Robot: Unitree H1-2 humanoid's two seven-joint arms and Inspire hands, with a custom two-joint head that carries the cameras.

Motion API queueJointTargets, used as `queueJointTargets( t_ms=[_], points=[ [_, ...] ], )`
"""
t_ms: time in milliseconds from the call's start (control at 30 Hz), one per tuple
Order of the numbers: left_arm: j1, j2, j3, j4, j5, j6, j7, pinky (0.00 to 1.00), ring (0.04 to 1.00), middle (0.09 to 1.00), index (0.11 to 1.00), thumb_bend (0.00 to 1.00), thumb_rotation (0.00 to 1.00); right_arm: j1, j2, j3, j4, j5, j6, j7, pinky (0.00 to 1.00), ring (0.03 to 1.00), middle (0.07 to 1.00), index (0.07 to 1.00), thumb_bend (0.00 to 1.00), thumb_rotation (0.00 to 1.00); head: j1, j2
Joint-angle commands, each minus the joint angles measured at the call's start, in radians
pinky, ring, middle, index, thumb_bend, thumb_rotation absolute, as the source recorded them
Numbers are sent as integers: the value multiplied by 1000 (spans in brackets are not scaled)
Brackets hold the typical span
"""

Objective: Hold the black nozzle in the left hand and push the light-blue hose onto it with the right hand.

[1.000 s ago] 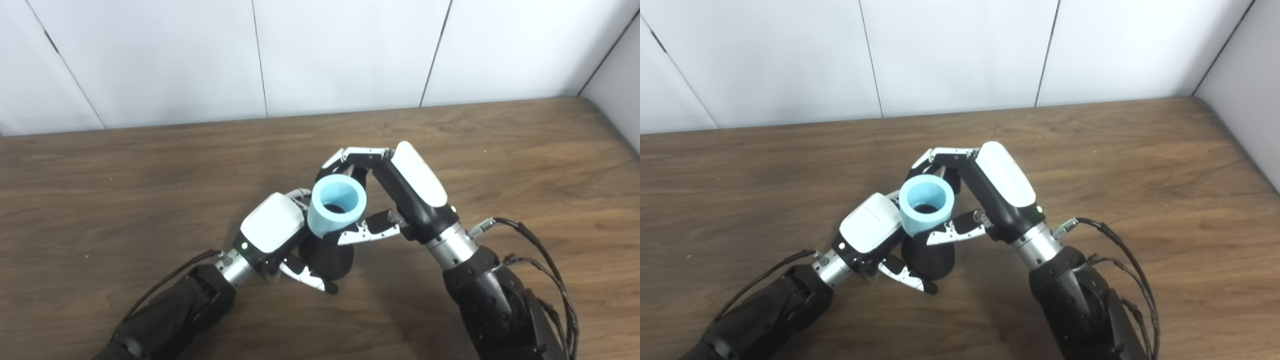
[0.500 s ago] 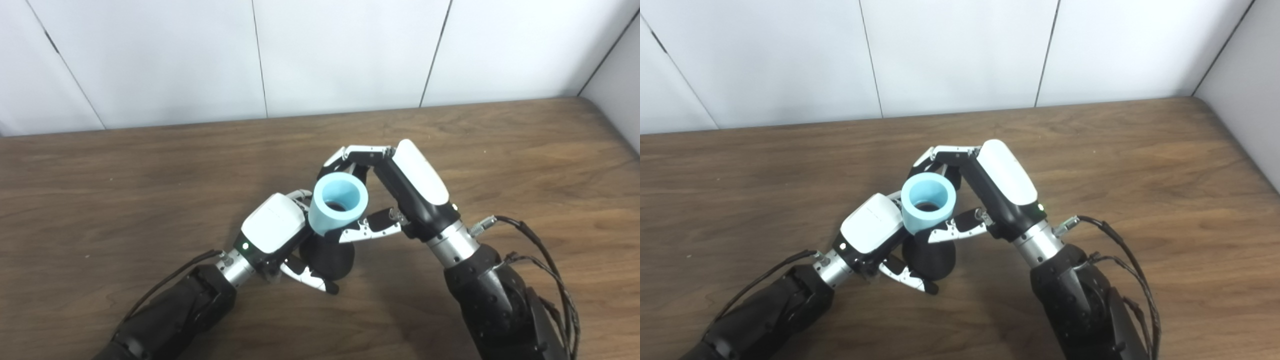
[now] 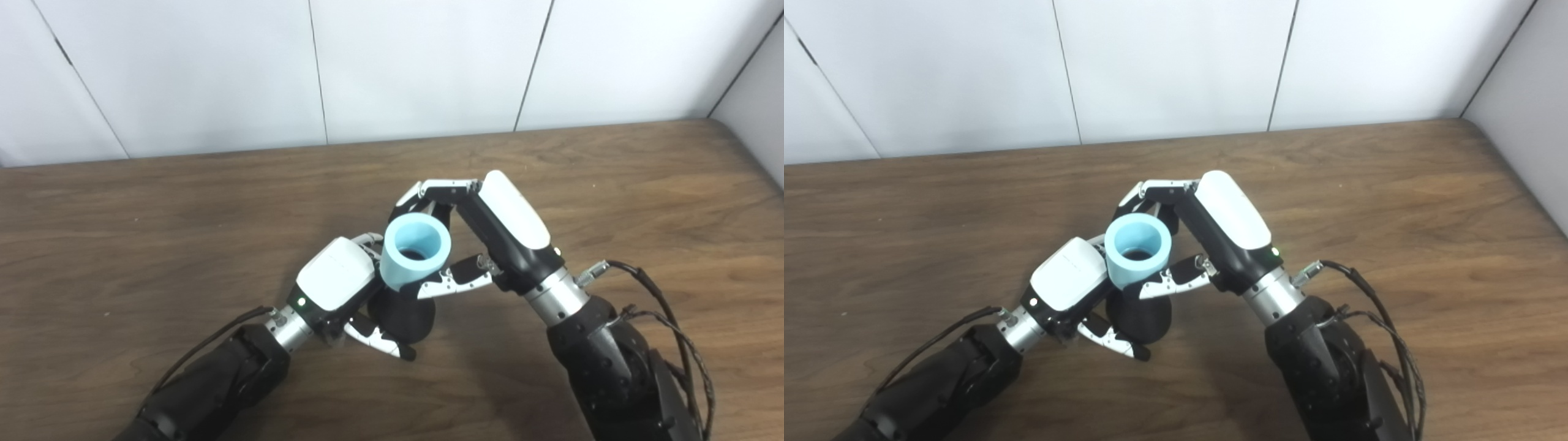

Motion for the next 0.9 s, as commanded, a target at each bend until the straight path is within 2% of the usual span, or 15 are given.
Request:
queueJointTargets(
  t_ms=[0, 333, 867],
  points=[
    [147, -12, -150, 97, 145, -8, -178, 757, 475, 444, 528, 512, 0, -40, -7, -7, -56, -49, 9, 21, 248, 369, 462, 547, 510, 0, -1, 1],
    [149, -16, -153, 101, 146, -3, -170, 760, 473, 444, 527, 513, 0, -44, -12, -3, -59, -138, 7, 54, 211, 358, 445, 545, 509, 0, 0, -5],
    [157, -7, -158, 87, 149, -7, -160, 757, 473, 455, 521, 514, 0, -51, 13, -10, -102, -157, 141, 181, 242, 366, 469, 547, 510, 0, 0, -1]
  ],
)
